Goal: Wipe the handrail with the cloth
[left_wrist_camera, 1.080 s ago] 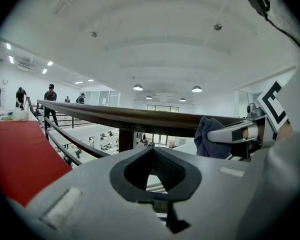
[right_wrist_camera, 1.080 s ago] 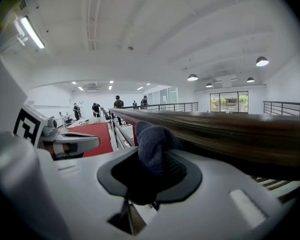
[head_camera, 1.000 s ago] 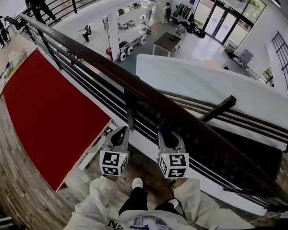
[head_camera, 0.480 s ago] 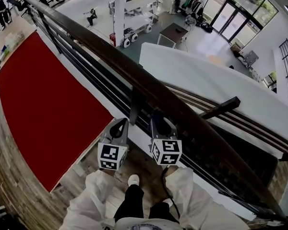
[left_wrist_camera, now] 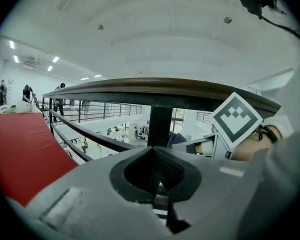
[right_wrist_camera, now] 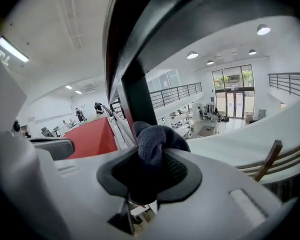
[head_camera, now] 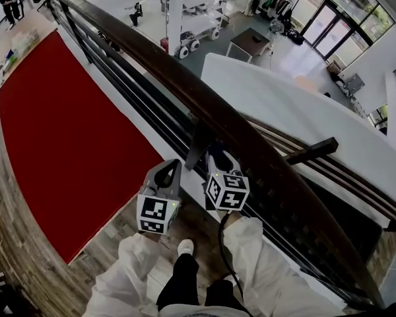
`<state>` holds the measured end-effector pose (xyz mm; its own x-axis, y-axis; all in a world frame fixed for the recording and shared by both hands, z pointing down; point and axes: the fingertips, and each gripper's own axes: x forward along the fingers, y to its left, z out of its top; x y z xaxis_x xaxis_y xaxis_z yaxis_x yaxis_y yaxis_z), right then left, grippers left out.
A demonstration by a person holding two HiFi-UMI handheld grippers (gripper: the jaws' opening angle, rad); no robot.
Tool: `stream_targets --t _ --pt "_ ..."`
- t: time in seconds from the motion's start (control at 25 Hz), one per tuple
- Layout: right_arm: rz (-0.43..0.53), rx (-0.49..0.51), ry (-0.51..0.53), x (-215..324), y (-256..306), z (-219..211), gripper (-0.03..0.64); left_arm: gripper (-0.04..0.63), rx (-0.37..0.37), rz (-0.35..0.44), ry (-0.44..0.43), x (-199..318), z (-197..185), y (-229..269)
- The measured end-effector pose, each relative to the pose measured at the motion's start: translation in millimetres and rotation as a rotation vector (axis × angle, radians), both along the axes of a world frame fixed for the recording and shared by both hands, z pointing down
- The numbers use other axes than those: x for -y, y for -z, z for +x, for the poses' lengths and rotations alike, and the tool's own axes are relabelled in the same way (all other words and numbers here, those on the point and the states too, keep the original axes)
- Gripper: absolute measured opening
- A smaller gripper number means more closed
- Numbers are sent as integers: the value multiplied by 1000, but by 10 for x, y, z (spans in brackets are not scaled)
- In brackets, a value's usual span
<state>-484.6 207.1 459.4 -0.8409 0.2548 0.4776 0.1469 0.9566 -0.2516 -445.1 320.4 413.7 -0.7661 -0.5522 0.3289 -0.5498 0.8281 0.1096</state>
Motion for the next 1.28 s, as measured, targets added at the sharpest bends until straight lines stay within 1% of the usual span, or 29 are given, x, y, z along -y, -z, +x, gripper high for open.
stream_targets --t 0.08,0.24,0.44,0.64,0.8,1.04,1.28 --pt "-4 -16 -9 3 -40 -43 97 -2 -4 2 4 -21 24 -26" --pt "-19 -60 -27 116 -132 63 97 -2 -8 -1 14 36 189 -43" --pt "-18 -67 -32 83 -167 33 97 -2 -1 -7 5 33 194 -38" --pt "-19 -70 -40 214 -164 197 97 -3 1 2 1 198 374 -8" --pt "-17 -71 -45 145 -137 113 97 -2 -1 1 1 118 295 14" --pt "-5 -67 -52 274 -144 269 97 -2 0 -10 -4 162 387 -28" --pt "12 -68 -62 274 -212 304 97 -2 -3 -13 -19 146 322 -79"
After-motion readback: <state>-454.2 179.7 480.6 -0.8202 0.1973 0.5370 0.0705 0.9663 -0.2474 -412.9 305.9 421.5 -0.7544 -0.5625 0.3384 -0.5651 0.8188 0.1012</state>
